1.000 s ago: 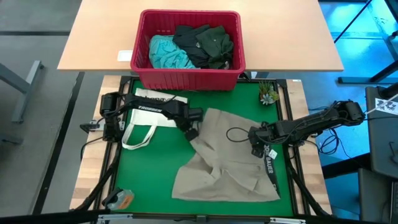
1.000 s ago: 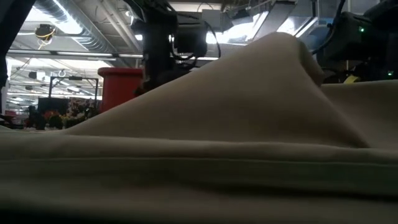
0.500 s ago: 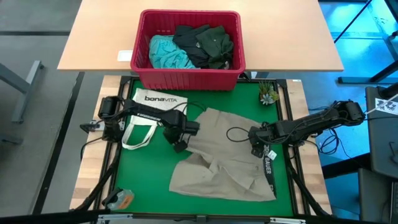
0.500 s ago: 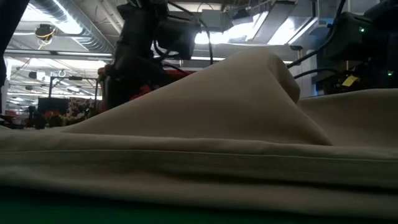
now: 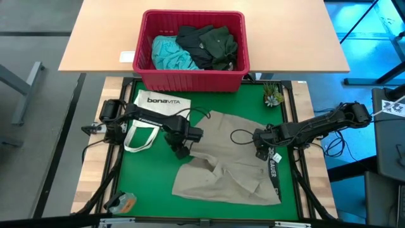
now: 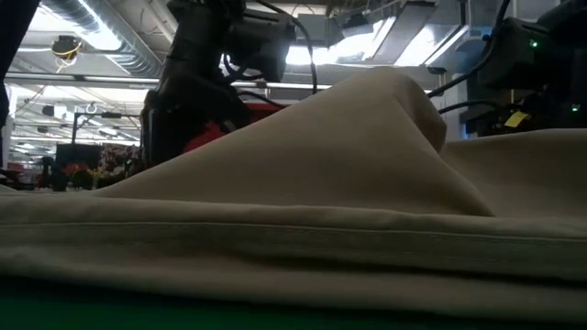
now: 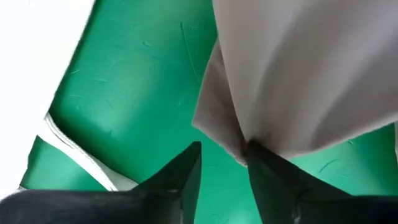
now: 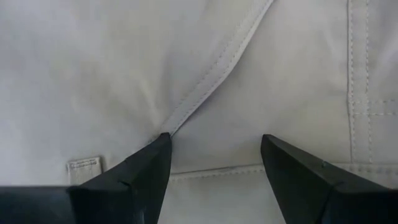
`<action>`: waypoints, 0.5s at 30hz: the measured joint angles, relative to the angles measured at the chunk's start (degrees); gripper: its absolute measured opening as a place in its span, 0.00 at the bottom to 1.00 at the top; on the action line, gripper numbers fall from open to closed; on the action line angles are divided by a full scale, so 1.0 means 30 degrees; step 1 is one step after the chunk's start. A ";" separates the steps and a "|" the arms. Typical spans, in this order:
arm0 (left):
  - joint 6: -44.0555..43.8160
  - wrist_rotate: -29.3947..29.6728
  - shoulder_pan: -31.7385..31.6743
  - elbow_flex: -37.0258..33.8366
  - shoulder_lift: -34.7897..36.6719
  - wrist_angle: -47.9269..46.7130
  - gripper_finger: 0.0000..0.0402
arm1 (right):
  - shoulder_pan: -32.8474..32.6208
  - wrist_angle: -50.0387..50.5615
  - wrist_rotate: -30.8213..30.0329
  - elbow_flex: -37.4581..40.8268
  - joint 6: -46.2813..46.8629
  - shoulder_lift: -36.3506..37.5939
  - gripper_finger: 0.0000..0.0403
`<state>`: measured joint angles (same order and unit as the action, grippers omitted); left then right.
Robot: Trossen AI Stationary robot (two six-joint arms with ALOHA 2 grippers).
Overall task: Fold Laundry from Bin
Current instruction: Fold the light brown shorts
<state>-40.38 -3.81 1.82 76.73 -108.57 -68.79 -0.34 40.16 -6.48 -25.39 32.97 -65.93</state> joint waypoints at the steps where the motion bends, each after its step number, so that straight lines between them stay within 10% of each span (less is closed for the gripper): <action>1: 0.0000 0.0058 -0.0136 -0.0013 0.0121 -0.0142 0.33 | 0.0003 0.0000 0.0006 0.0000 0.0000 0.0000 0.62; 15: 0.0829 0.3358 -0.2661 -0.0015 0.3911 0.3832 0.37 | 0.0000 -0.0039 0.0013 0.0000 -0.0058 -0.0007 0.62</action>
<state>-37.89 6.26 -6.17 76.69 -96.84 -57.29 -0.34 40.05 -6.44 -25.39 32.80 -65.95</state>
